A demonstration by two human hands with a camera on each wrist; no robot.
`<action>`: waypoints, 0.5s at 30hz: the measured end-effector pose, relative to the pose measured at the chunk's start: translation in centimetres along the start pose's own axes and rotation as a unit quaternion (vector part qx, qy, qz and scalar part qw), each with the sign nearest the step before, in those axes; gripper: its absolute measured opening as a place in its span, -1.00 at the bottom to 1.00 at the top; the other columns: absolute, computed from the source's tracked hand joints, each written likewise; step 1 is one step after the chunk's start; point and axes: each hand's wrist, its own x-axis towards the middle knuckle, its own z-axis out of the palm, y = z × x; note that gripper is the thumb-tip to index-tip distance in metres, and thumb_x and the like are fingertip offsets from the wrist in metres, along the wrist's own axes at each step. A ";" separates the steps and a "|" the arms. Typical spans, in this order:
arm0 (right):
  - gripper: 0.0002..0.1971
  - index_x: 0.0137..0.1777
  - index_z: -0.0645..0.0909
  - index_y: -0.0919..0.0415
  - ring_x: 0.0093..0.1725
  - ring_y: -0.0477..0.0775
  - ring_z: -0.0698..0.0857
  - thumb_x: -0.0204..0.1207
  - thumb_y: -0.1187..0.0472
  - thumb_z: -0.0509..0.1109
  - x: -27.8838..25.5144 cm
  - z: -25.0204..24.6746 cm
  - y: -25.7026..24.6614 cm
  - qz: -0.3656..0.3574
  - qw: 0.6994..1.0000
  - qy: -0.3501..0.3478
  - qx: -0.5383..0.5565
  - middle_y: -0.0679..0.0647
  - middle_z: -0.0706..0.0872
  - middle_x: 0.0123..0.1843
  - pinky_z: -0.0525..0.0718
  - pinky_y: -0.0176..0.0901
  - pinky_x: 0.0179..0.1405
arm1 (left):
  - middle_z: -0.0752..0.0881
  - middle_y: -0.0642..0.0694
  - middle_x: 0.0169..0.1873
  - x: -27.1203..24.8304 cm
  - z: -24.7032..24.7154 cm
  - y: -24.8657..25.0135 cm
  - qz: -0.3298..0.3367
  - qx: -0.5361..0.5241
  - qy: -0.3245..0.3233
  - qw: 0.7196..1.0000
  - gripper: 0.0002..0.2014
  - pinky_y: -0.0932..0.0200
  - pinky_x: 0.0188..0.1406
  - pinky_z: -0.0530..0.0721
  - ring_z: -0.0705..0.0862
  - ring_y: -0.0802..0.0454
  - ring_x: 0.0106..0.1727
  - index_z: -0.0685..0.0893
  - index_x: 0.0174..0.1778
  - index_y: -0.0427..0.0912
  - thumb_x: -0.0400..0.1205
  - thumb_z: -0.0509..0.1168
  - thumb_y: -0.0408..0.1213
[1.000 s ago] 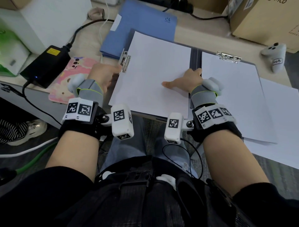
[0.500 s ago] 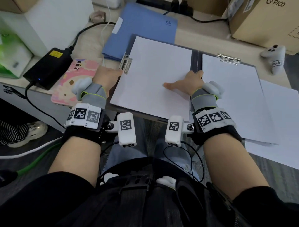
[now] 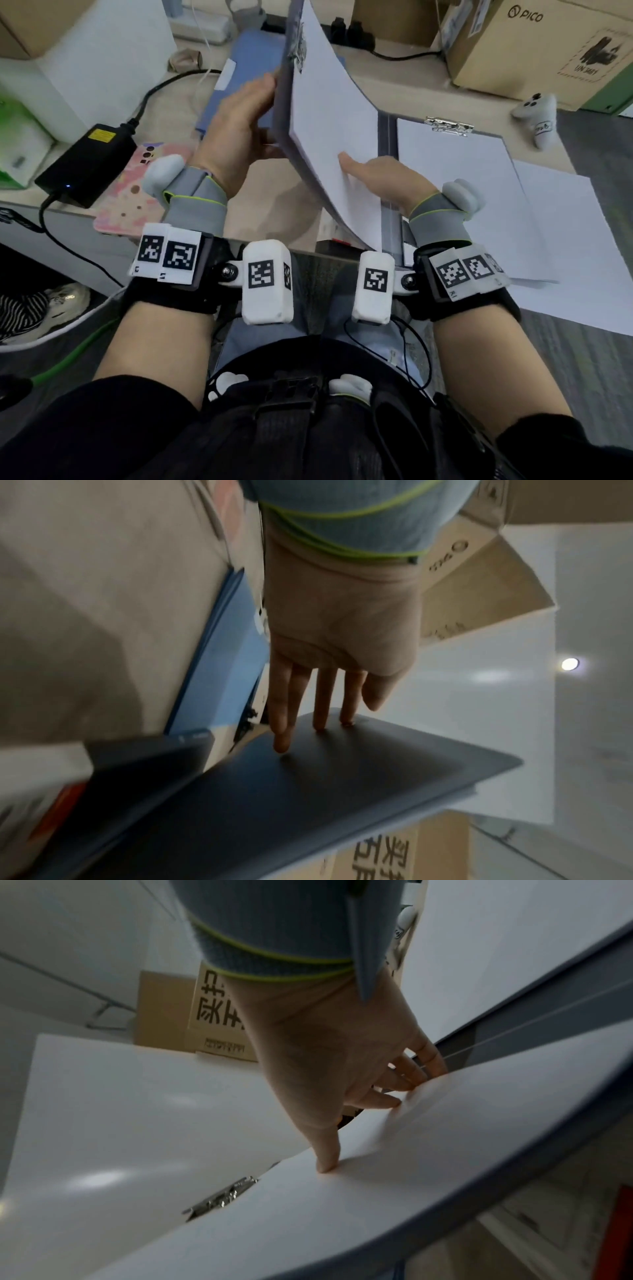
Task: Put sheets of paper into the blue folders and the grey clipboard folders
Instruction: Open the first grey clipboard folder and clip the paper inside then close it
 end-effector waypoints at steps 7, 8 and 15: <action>-0.29 0.53 0.39 0.13 0.42 0.22 0.51 0.52 -0.33 0.18 -2.1 -2.1 2.0 -0.053 0.975 -0.041 0.212 0.18 0.48 0.50 0.56 0.13 0.37 | 0.45 -0.08 0.53 0.0 7.0 -0.3 0.053 0.066 -0.161 0.983 -0.60 0.23 0.11 0.64 0.64 -0.02 0.30 0.34 0.47 0.19 0.70 0.07 -0.16; -0.36 0.51 0.42 0.10 0.33 0.16 0.55 0.54 -0.27 0.19 -2.1 -2.4 2.6 -0.062 0.968 -0.033 0.239 0.13 0.54 0.43 0.62 0.06 0.24 | 0.43 0.03 0.53 0.0 7.9 -0.5 0.057 0.075 -0.184 0.978 -0.58 0.10 0.32 0.58 0.54 0.04 0.44 0.31 0.47 0.24 0.68 0.08 -0.14; -0.69 0.29 0.54 0.12 0.22 0.27 0.66 0.72 0.06 0.05 -4.8 -5.3 6.4 -0.125 0.891 0.019 0.436 0.23 0.70 0.27 0.64 0.26 0.10 | 0.39 0.00 0.55 0.3 13.2 -2.4 0.075 0.192 -0.233 0.950 -0.53 0.47 0.48 0.28 0.31 0.24 0.55 0.31 0.57 -0.15 0.71 0.10 -0.44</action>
